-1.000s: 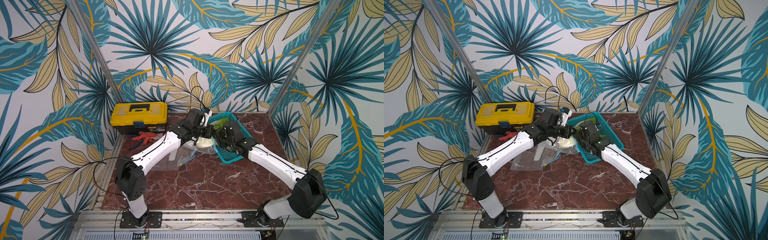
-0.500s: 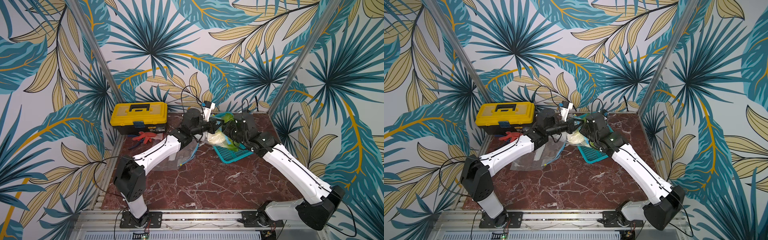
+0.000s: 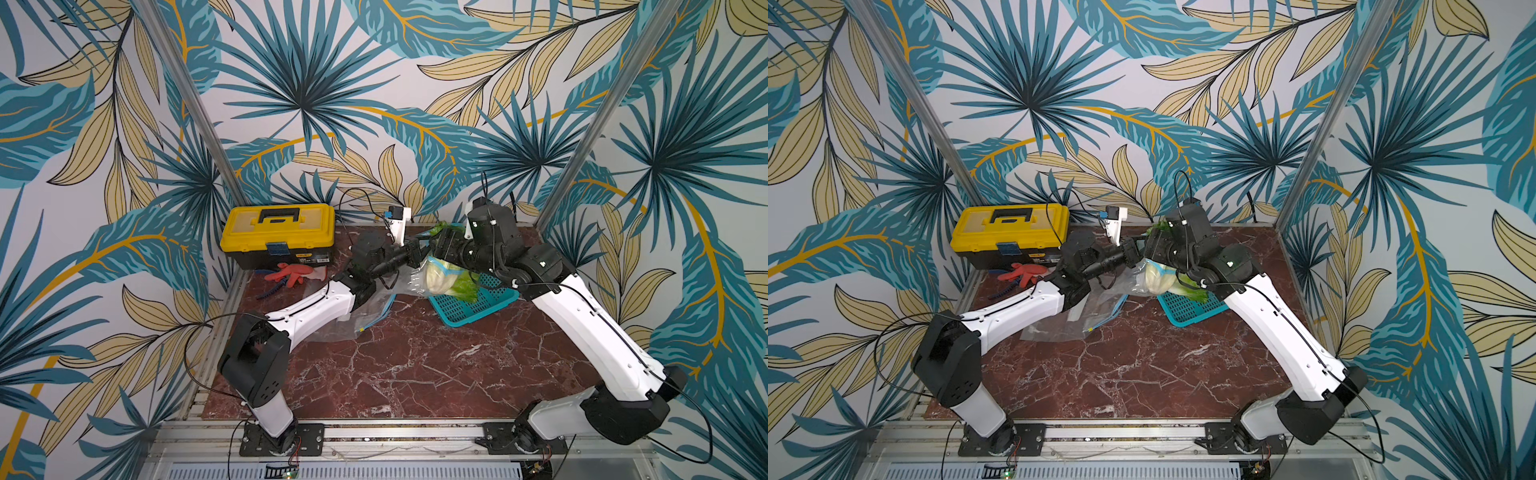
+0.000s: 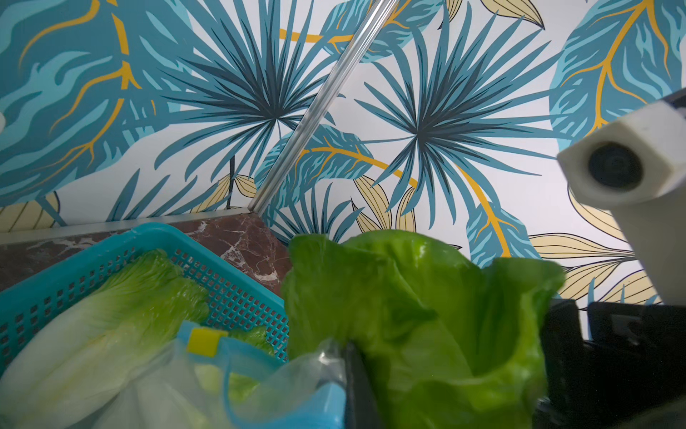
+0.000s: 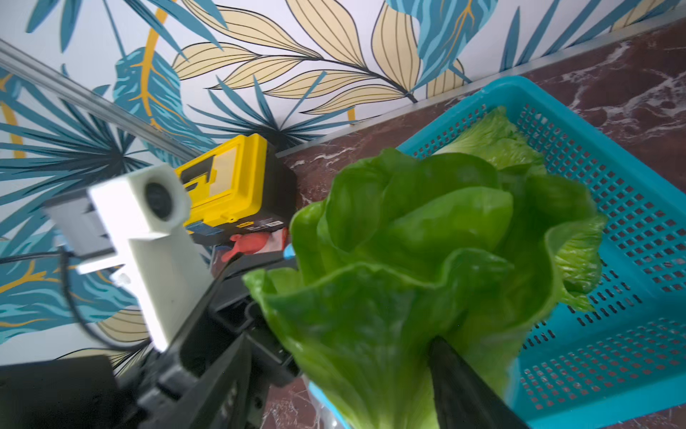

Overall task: Put the chinese cabbages into a zipper bag and zip it
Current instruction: Place the Chinese cabbage in the zipper food storage bag.

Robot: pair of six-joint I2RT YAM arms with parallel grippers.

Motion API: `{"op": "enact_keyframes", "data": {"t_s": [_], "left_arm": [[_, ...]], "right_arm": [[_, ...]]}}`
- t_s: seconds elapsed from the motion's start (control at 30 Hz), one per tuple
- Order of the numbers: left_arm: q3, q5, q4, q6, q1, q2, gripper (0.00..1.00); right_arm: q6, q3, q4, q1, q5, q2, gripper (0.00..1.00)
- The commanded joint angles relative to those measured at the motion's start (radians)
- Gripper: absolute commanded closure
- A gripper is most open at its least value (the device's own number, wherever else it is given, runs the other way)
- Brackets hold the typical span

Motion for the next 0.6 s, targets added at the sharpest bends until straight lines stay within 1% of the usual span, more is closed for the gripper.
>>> {"op": "enact_keyframes", "data": {"t_s": [0.0,0.1,0.23,0.37,0.4,0.47,0.57], "left_arm": [[-0.017,0.049,0.094,-0.059,-0.004,0.000,1.00],[-0.027,0.057,0.092,-0.058,0.000,-0.007,1.00],[-0.047,0.053,0.093,-0.077,0.019,-0.011,1.00],[-0.046,0.064,0.093,-0.103,0.030,-0.007,1.00],[-0.044,0.064,0.094,-0.109,0.031,-0.006,1.00],[-0.041,0.068,0.093,-0.123,0.030,-0.002,1.00],[-0.044,0.077,0.094,-0.135,0.031,0.000,1.00]], "right_arm": [[-0.064,0.006,-0.035,0.010,-0.087,0.008,0.22],[-0.096,0.015,-0.046,0.011,-0.083,-0.016,0.21],[-0.121,0.069,-0.094,0.008,-0.078,-0.050,0.22],[-0.115,0.049,-0.112,-0.024,-0.049,-0.116,0.25],[-0.111,0.034,-0.117,-0.030,-0.032,-0.132,0.27],[-0.088,-0.053,-0.106,-0.053,0.018,-0.184,0.31],[-0.017,-0.237,-0.074,-0.151,0.001,-0.264,0.39]]}}
